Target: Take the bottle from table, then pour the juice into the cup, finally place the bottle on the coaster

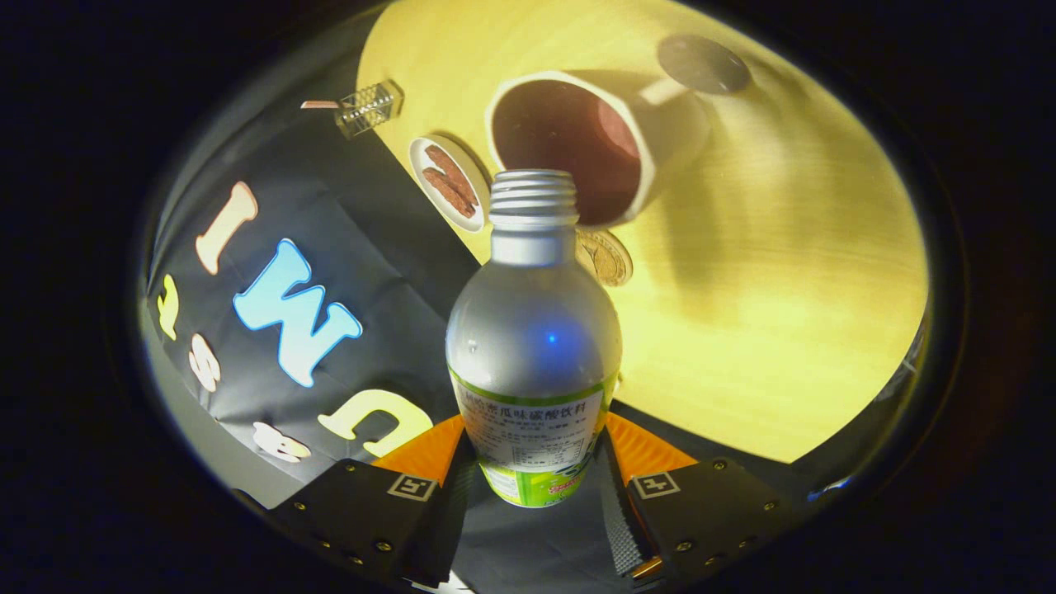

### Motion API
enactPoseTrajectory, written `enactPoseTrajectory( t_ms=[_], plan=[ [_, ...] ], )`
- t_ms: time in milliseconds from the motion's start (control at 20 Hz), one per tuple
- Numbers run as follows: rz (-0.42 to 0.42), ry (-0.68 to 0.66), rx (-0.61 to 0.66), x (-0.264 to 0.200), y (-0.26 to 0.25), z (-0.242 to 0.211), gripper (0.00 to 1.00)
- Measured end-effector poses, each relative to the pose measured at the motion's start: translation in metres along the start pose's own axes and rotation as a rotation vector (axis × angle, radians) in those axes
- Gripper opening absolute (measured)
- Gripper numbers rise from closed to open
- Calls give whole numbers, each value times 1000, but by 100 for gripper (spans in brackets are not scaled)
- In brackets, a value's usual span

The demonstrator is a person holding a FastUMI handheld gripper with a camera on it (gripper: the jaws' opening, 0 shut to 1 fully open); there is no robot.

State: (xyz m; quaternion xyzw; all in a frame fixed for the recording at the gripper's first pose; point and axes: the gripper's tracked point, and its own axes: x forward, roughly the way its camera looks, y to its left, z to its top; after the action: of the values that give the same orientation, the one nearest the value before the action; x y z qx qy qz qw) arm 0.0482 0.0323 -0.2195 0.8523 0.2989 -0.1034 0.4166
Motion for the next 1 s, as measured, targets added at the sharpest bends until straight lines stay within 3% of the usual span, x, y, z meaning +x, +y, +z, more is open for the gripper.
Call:
enactPoseTrajectory(
  t_ms=[450, 1000],
  plan=[
    [-61, -156, -264, 10, -27, 24, 71],
    [-166, -228, -594, 30, -63, 25, 71]
  ],
)
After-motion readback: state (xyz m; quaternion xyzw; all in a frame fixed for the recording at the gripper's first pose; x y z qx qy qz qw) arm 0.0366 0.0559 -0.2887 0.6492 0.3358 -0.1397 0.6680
